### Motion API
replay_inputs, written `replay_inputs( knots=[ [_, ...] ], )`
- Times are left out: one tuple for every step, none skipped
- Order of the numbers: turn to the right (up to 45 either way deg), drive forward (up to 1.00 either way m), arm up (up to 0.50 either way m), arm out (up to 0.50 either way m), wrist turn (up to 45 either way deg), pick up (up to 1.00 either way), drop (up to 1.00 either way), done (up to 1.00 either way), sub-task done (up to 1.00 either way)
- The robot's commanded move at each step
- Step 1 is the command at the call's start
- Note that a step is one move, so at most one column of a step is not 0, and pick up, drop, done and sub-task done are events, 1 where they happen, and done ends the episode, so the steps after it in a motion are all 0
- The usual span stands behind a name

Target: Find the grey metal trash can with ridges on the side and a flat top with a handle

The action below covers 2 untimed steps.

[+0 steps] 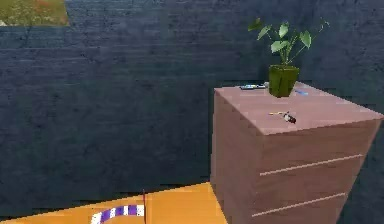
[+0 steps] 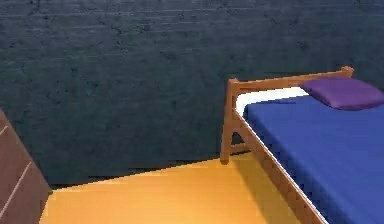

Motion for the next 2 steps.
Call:
replay_inputs(
  knots=[
    [-45.0, 0.0, 0.0, 0.0, 0.0, 0.0, 0.0, 0.0, 0.0],
    [-39.0, 0.0, 0.0, 0.0, 0.0, 0.0, 0.0, 0.0, 0.0]
  ],
)
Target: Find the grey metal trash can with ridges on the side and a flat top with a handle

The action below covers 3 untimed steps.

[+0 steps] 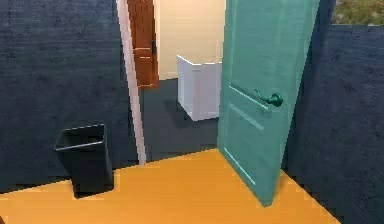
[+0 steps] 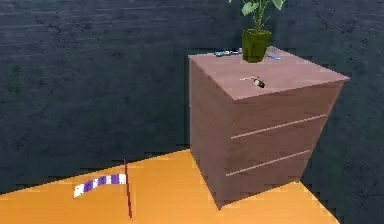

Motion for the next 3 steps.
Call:
replay_inputs(
  knots=[
    [0.0, 1.0, 0.0, 0.0, 0.0, 0.0, 0.0, 0.0, 0.0],
    [0.0, 0.75, 0.0, 0.0, 0.0, 0.0, 0.0, 0.0, 0.0],
    [-18.0, 0.0, 0.0, 0.0, 0.0, 0.0, 0.0, 0.0, 0.0]
  ],
)
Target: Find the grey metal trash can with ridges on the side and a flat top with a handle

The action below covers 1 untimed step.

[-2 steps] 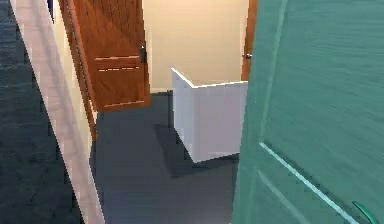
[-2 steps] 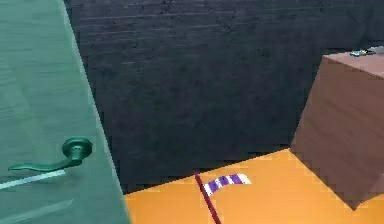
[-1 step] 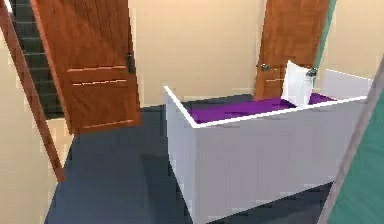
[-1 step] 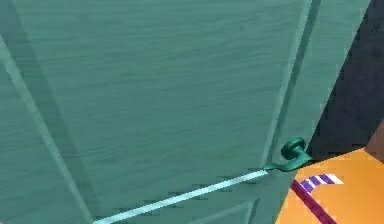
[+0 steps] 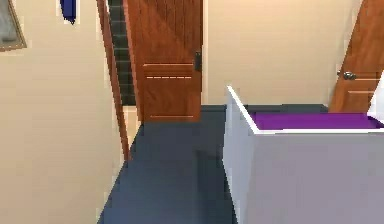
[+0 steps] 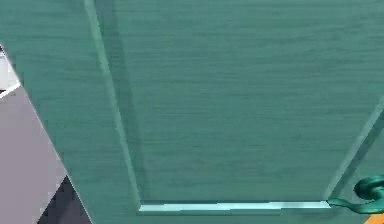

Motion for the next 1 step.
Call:
replay_inputs(
  knots=[
    [0.0, 1.0, 0.0, 0.0, 0.0, 0.0, 0.0, 0.0, 0.0]
  ],
)
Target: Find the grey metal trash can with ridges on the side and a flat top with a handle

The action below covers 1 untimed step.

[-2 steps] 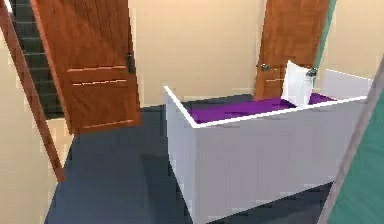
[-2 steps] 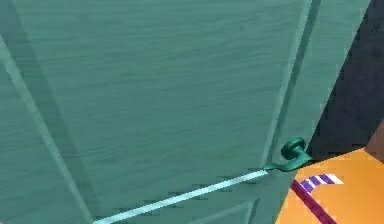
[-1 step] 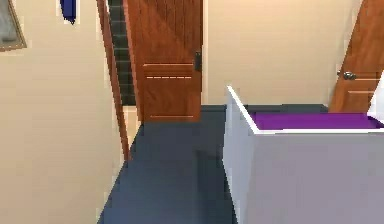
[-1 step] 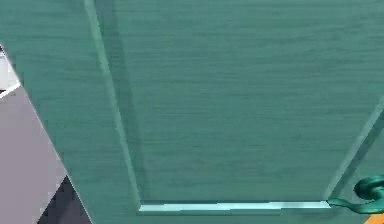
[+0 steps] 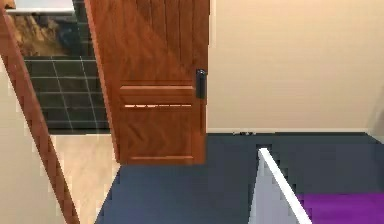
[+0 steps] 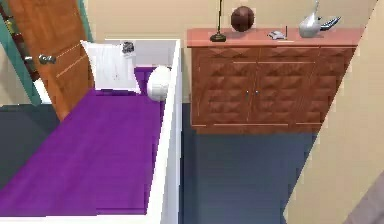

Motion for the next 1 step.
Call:
replay_inputs(
  knots=[
    [0.0, 0.9, 0.0, 0.0, 0.0, 0.0, 0.0, 0.0, 0.0]
  ],
)
